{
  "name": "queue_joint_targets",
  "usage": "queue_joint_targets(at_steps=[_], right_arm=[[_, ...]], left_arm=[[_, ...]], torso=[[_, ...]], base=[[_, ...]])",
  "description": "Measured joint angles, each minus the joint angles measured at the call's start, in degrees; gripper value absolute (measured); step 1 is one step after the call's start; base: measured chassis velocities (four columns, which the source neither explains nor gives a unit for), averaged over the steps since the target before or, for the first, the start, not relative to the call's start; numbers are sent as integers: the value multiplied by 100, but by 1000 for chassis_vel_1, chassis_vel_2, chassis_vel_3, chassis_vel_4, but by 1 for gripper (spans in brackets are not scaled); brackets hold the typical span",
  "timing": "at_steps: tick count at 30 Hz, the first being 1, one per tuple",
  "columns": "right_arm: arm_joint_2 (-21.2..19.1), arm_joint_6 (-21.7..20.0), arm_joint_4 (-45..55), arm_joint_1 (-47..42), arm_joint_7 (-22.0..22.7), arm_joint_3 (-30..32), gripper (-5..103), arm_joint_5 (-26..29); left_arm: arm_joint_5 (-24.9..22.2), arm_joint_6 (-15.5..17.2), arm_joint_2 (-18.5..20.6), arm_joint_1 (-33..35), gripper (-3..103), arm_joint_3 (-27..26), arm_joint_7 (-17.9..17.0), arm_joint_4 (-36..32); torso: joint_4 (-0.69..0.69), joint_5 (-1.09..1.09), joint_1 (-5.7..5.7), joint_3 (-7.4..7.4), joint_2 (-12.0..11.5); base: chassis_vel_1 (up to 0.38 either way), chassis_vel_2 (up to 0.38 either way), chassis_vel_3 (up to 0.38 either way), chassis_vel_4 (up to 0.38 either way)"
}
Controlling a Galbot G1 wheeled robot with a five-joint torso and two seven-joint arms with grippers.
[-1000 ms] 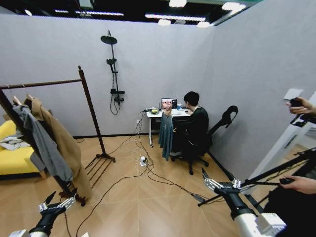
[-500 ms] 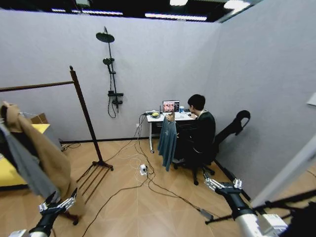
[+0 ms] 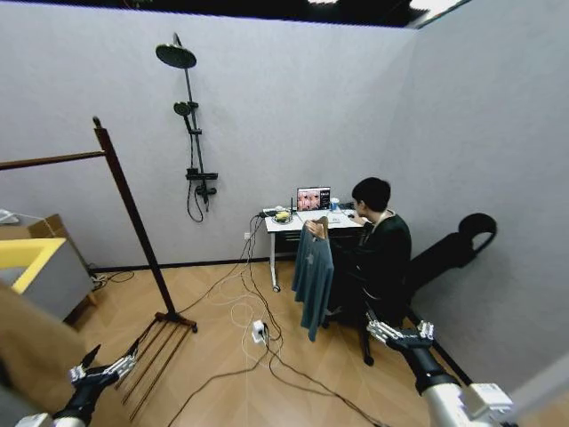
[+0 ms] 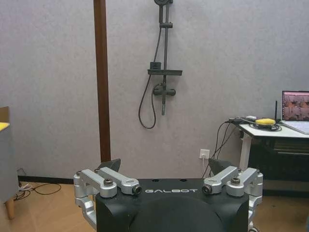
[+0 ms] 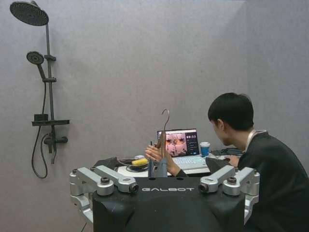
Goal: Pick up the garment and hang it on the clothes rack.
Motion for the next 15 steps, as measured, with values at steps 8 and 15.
queue_joint_targets(at_steps=[8, 15], right_arm=[[15, 4, -152, 52, 6, -4, 100, -12], [-9, 11, -236, 84, 3, 22, 100, -9]], left_arm=[[0, 0, 0, 0, 100, 0, -2, 0], [0, 0, 0, 0, 100, 0, -5, 0]], torso=[[1, -1, -2, -1, 0], [1, -1, -2, -1, 0]], base=[[-370, 355, 348, -361], [-336, 356, 354, -351]])
